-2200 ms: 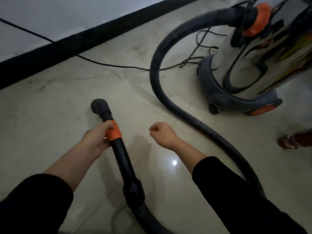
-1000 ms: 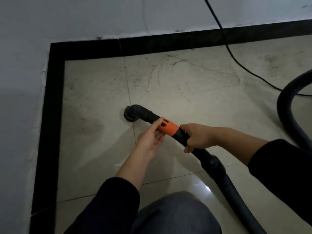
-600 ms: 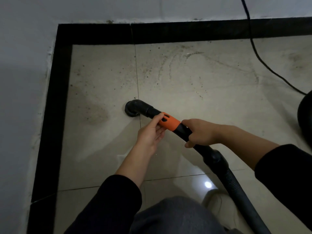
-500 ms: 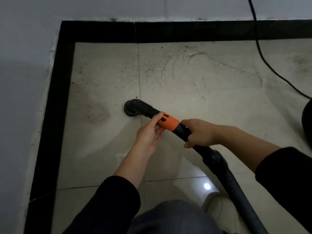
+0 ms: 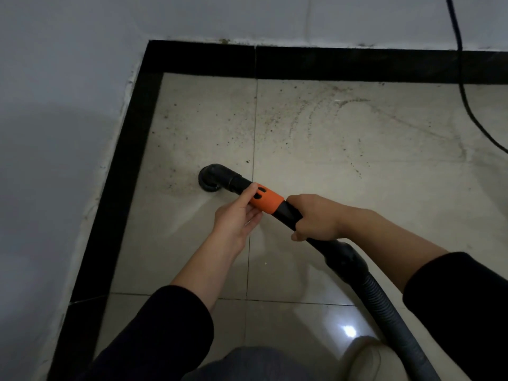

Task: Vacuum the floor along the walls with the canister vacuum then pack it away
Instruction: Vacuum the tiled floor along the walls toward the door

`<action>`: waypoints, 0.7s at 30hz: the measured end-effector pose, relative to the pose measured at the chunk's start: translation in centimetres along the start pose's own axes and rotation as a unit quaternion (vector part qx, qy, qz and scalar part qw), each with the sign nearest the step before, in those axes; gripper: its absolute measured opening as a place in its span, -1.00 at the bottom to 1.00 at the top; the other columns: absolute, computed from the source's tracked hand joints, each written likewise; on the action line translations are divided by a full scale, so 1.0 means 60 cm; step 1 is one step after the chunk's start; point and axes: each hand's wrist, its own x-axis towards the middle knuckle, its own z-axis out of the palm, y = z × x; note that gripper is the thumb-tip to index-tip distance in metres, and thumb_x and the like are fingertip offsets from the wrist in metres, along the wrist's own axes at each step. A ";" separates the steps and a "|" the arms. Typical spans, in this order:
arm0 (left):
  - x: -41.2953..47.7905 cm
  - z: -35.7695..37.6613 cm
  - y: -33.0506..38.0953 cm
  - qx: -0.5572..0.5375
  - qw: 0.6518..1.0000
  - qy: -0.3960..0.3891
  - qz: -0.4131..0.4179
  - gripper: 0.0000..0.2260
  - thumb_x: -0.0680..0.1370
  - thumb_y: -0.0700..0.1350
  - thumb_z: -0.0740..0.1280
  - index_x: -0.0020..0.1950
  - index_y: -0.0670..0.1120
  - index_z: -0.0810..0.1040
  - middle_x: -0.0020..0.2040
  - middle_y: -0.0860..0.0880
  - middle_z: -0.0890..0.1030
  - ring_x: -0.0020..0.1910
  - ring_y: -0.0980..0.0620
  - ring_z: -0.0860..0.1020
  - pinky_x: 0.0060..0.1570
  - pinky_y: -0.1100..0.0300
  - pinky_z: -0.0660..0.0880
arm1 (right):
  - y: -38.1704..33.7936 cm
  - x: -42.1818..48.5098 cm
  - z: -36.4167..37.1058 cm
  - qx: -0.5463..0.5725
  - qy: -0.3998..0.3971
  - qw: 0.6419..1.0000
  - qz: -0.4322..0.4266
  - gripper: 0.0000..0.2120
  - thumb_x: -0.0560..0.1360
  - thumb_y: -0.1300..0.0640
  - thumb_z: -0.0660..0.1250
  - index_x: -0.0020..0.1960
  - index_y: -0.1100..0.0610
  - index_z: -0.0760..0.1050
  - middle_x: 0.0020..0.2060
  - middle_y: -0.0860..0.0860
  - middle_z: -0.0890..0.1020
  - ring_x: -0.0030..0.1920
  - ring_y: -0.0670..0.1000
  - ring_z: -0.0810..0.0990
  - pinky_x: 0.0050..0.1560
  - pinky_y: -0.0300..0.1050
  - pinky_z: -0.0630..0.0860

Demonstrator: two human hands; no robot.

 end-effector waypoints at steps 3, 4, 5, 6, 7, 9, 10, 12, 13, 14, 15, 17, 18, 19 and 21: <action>-0.003 -0.016 0.004 -0.010 1.000 0.005 0.000 -0.61 0.49 -0.03 0.46 0.24 -0.17 0.51 -0.04 -0.07 0.63 -0.04 0.09 0.61 -0.11 0.26 0.56 | -0.015 0.005 0.006 -0.008 -0.002 1.000 -0.007 -0.72 0.42 0.18 0.44 -0.03 0.07 0.34 -0.21 -0.05 0.44 -0.16 0.02 0.48 -0.33 -0.21 0.32; -0.004 -0.021 0.006 -0.013 1.000 0.007 0.000 -0.61 0.49 -0.03 0.46 0.24 -0.16 0.51 -0.04 -0.07 0.63 -0.04 0.09 0.61 -0.11 0.26 0.56 | -0.020 0.007 0.008 -0.010 -0.003 1.000 -0.009 -0.72 0.42 0.18 0.44 -0.03 0.07 0.34 -0.21 -0.05 0.45 -0.16 0.02 0.48 -0.33 -0.21 0.32; -0.005 -0.026 0.007 -0.015 1.000 0.009 0.001 -0.61 0.49 -0.03 0.46 0.24 -0.16 0.50 -0.04 -0.07 0.62 -0.05 0.09 0.60 -0.12 0.26 0.55 | -0.024 0.008 0.009 -0.013 -0.003 1.000 -0.011 -0.73 0.42 0.18 0.44 -0.03 0.07 0.35 -0.20 -0.04 0.46 -0.16 0.02 0.48 -0.33 -0.21 0.32; -0.005 -0.029 0.009 -0.017 1.000 0.011 0.001 -0.60 0.49 -0.03 0.47 0.24 -0.16 0.50 -0.04 -0.06 0.62 -0.05 0.10 0.60 -0.13 0.27 0.55 | -0.028 0.010 0.010 -0.015 -0.004 1.000 -0.012 -0.73 0.42 0.18 0.44 -0.02 0.07 0.35 -0.19 -0.02 0.47 -0.17 0.02 0.49 -0.32 -0.21 0.33; -0.006 -0.033 0.010 -0.019 1.000 0.012 0.001 -0.59 0.48 -0.03 0.47 0.25 -0.16 0.50 -0.04 -0.06 0.62 -0.06 0.10 0.60 -0.14 0.27 0.55 | -0.031 0.011 0.011 -0.017 -0.004 1.000 -0.014 -0.73 0.41 0.18 0.43 -0.02 0.07 0.36 -0.17 -0.01 0.48 -0.17 0.02 0.49 -0.32 -0.20 0.34; -0.006 -0.039 0.013 -0.026 1.000 0.014 0.000 -0.59 0.48 -0.03 0.47 0.25 -0.16 0.50 -0.04 -0.07 0.62 -0.06 0.10 0.60 -0.14 0.27 0.55 | -0.037 0.015 0.014 -0.019 -0.005 1.000 -0.017 -0.73 0.41 0.19 0.43 -0.02 0.07 0.36 -0.18 -0.02 0.48 -0.17 0.01 0.49 -0.32 -0.20 0.33; -0.006 -0.043 0.013 -0.029 0.999 0.015 0.000 -0.60 0.48 -0.03 0.47 0.24 -0.16 0.50 -0.04 -0.06 0.62 -0.06 0.10 0.59 -0.13 0.27 0.55 | -0.040 0.017 0.015 -0.021 -0.006 1.000 -0.018 -0.73 0.41 0.19 0.43 -0.01 0.07 0.36 -0.18 -0.02 0.48 -0.17 0.01 0.49 -0.32 -0.21 0.34; -0.004 -0.050 0.013 -0.033 0.999 0.014 0.002 -0.65 0.49 -0.04 0.46 0.19 -0.13 0.50 -0.06 -0.06 0.60 -0.07 0.11 0.58 -0.07 0.25 0.53 | -0.044 0.022 0.020 -0.022 -0.008 1.000 -0.019 -0.72 0.42 0.18 0.43 0.02 0.07 0.37 -0.17 -0.03 0.48 -0.19 -0.01 0.49 -0.31 -0.21 0.35; -0.002 -0.054 0.013 -0.034 0.999 0.013 0.002 -0.68 0.49 -0.04 0.46 0.17 -0.12 0.50 -0.07 -0.06 0.60 -0.08 0.11 0.58 -0.05 0.25 0.53 | -0.046 0.025 0.022 -0.021 -0.010 1.000 -0.019 -0.72 0.42 0.17 0.43 0.03 0.06 0.37 -0.17 -0.03 0.48 -0.19 -0.02 0.49 -0.31 -0.21 0.35; -0.001 -0.057 0.013 -0.034 0.999 0.012 0.003 -0.69 0.50 -0.04 0.46 0.16 -0.12 0.50 -0.07 -0.06 0.60 -0.07 0.11 0.58 -0.06 0.25 0.53 | -0.047 0.027 0.022 -0.021 -0.011 1.000 -0.019 -0.71 0.42 0.17 0.43 0.03 0.06 0.37 -0.17 -0.04 0.48 -0.19 -0.03 0.49 -0.31 -0.21 0.35; 0.001 -0.060 0.014 -0.035 0.999 0.012 0.004 -0.69 0.50 -0.04 0.46 0.16 -0.12 0.51 -0.06 -0.06 0.61 -0.07 0.11 0.58 -0.07 0.26 0.53 | -0.048 0.028 0.023 -0.023 -0.012 0.999 -0.020 -0.72 0.42 0.17 0.43 0.03 0.06 0.36 -0.17 -0.04 0.48 -0.19 -0.03 0.49 -0.31 -0.21 0.34; 0.002 -0.064 0.018 -0.039 0.999 0.013 0.006 -0.69 0.50 -0.04 0.46 0.16 -0.13 0.51 -0.06 -0.06 0.61 -0.07 0.11 0.58 -0.09 0.27 0.54 | -0.053 0.032 0.021 -0.030 -0.012 0.999 -0.024 -0.72 0.42 0.17 0.43 0.02 0.06 0.36 -0.19 -0.04 0.47 -0.20 -0.02 0.48 -0.32 -0.21 0.33; 0.003 -0.067 0.021 -0.040 0.999 0.016 0.008 -0.67 0.49 -0.04 0.46 0.18 -0.13 0.51 -0.05 -0.06 0.61 -0.07 0.11 0.58 -0.08 0.27 0.54 | -0.057 0.034 0.021 -0.035 -0.010 0.999 -0.029 -0.72 0.42 0.17 0.43 0.01 0.06 0.36 -0.19 -0.03 0.47 -0.20 -0.02 0.48 -0.32 -0.21 0.33; 0.004 -0.070 0.024 -0.041 0.999 0.019 0.010 -0.65 0.49 -0.04 0.46 0.20 -0.14 0.51 -0.05 -0.06 0.61 -0.07 0.11 0.58 -0.07 0.27 0.54 | -0.061 0.036 0.020 -0.037 -0.007 0.999 -0.034 -0.73 0.42 0.16 0.43 0.02 0.07 0.36 -0.19 -0.03 0.47 -0.21 -0.02 0.48 -0.33 -0.21 0.33; 0.007 -0.078 0.031 -0.044 0.999 0.026 0.015 -0.63 0.50 -0.04 0.46 0.23 -0.15 0.50 -0.03 -0.06 0.61 -0.06 0.12 0.57 -0.04 0.26 0.53 | -0.069 0.041 0.021 -0.040 -0.004 0.998 -0.045 -0.73 0.42 0.16 0.42 0.02 0.07 0.37 -0.17 -0.01 0.49 -0.20 -0.01 0.49 -0.32 -0.21 0.34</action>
